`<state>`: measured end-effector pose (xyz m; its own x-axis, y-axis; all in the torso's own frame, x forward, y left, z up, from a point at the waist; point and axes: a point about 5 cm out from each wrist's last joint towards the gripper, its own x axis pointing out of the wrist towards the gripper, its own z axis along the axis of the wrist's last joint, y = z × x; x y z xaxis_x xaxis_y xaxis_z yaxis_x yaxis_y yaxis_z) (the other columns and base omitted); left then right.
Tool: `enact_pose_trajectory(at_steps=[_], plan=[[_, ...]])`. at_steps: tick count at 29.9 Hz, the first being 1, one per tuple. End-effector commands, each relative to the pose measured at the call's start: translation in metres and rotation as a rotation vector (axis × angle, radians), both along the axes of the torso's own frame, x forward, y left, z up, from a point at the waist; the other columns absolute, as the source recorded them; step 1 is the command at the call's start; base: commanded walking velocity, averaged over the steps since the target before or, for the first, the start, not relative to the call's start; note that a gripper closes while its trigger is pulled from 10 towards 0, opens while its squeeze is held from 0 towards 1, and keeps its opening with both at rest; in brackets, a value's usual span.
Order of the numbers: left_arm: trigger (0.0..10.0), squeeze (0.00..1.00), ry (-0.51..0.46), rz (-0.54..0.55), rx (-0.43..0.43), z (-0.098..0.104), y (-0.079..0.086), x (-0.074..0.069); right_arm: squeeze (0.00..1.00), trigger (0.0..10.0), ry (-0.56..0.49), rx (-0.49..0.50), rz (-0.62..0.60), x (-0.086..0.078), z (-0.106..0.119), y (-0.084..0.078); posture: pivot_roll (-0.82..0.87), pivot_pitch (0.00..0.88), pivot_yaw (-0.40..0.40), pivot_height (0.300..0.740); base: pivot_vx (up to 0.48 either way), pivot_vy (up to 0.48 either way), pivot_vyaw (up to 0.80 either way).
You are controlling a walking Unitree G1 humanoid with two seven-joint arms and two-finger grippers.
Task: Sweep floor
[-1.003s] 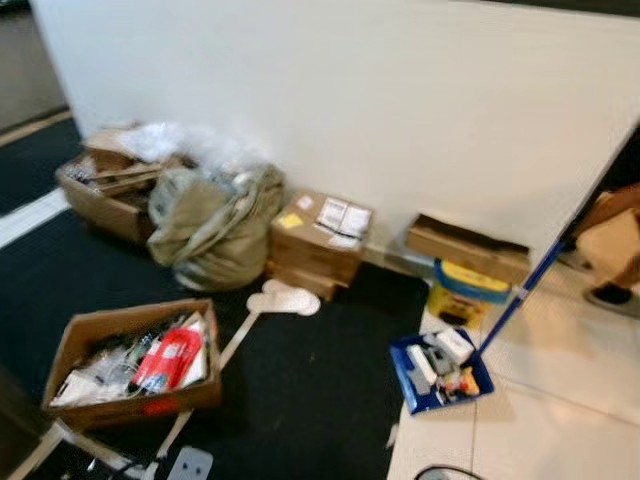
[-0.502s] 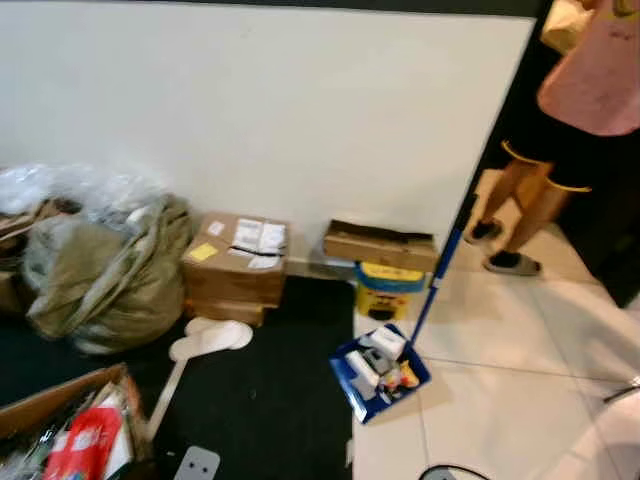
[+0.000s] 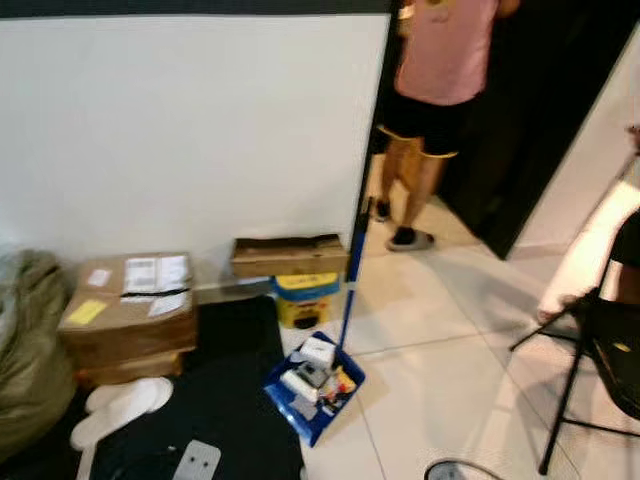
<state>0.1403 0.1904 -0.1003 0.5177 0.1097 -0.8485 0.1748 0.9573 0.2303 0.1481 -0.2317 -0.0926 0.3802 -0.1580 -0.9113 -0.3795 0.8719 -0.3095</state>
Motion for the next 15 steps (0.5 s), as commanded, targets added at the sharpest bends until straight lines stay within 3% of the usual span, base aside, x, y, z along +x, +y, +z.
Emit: enact_pose_trajectory(at_steps=[1, 15], plan=[[10.0, 0.0, 0.014, -0.009, 0.016, 0.0001, 0.0054, -0.001, 0.0, 10.0, 0.002, 0.02, -0.013, -0.0025, -0.0022, 0.0056, -0.03, 0.0, -0.021, 0.74, 0.296, 0.0, -0.8], [10.0, 0.0, 0.014, -0.009, 0.018, 0.0003, 0.0064, -0.0009, 0.0, 10.0, -0.051, 0.111, -0.036, 0.0067, 0.0002, 0.0137, -0.03, 0.0, -0.023, 0.74, 0.294, 0.0, 0.0]])
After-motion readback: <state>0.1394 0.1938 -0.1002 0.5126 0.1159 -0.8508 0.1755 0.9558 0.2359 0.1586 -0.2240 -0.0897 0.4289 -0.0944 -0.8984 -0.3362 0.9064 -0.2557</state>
